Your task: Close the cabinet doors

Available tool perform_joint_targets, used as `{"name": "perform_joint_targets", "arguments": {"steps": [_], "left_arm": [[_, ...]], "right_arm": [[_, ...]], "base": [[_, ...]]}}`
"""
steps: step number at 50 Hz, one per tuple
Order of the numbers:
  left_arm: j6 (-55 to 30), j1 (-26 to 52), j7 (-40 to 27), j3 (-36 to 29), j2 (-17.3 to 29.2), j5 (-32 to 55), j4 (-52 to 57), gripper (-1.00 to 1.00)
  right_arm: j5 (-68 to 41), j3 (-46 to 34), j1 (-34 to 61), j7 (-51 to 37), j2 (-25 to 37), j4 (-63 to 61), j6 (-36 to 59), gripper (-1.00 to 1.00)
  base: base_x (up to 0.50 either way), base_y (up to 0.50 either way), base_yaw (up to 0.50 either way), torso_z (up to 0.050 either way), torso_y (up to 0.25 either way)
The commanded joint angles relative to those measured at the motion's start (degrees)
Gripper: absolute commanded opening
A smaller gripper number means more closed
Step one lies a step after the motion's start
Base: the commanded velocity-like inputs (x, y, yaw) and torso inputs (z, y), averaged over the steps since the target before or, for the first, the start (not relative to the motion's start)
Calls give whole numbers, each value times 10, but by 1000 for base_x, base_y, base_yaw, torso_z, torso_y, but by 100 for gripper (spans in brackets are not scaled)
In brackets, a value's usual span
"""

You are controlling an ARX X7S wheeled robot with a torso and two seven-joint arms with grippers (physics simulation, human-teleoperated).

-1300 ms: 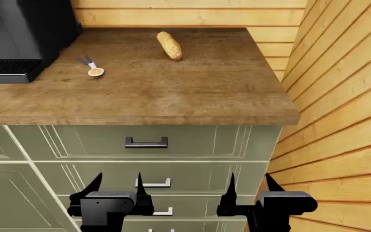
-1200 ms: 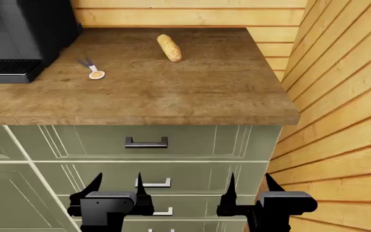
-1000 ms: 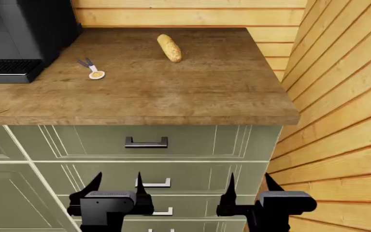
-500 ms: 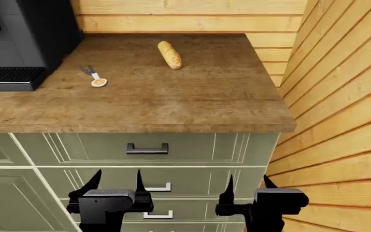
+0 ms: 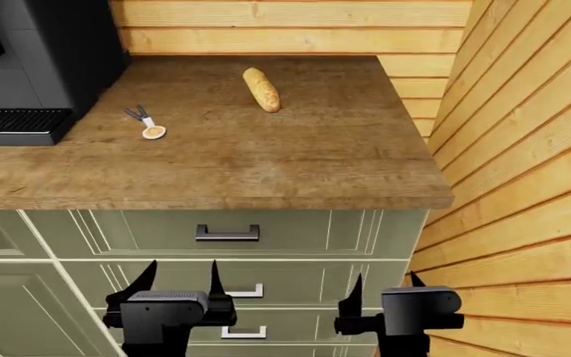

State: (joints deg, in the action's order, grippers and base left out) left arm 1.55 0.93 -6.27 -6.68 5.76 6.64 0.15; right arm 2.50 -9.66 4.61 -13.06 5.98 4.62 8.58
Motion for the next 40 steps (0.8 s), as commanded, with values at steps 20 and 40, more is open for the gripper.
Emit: {"name": "perform_joint_targets", "arguments": {"steps": [20,40], "left_arm": [[-21,-21,-25,-12,27,15,94,100],[-80,-38,-72,29,69,13,357,100]], "right_arm": [[-18,-7,-14,-17,20,-51,-5,100],[-11,17,-79,-42,54,-321,58,100]], "base": [[0,0,0,41,0],[0,0,0,0,0]]}}
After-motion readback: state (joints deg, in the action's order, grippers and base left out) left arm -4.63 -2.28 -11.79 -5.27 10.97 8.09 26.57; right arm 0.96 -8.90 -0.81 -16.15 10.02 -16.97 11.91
